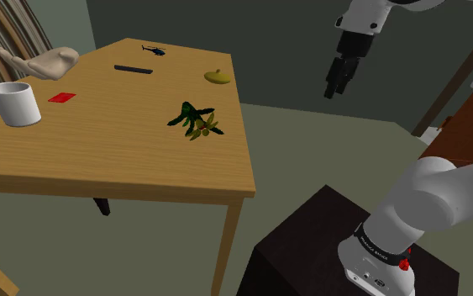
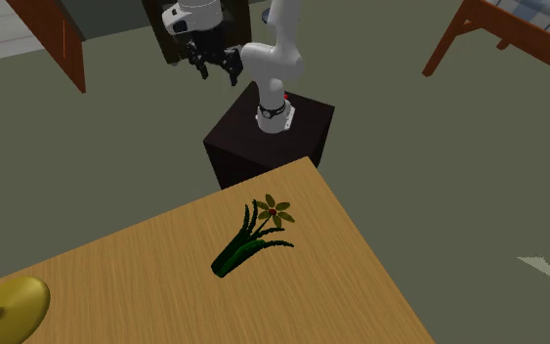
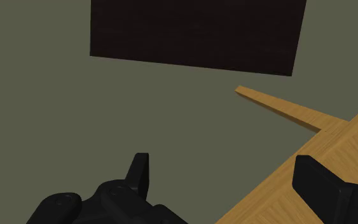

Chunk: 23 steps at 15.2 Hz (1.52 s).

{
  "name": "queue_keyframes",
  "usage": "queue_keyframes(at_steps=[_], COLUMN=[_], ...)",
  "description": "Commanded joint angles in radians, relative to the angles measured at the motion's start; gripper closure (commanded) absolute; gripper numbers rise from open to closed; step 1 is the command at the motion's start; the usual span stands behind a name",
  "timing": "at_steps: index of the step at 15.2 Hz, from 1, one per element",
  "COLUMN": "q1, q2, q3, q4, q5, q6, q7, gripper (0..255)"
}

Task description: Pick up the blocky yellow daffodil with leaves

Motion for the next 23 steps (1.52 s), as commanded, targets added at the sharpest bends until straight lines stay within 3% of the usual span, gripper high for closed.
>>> queue_keyframes(at_steps=[1,12,23], q1=[0.000,0.059,0.110], q2=[0.000,0.331,0.714], q3=[0.000,0.131,0.236], q4=[0.000,0.163,0.476], q5=[0.000,0.060,0.024], q6=[0.000,0.178,0.253], q7=[0.000,0.133,0.268], gripper=[0,0,0])
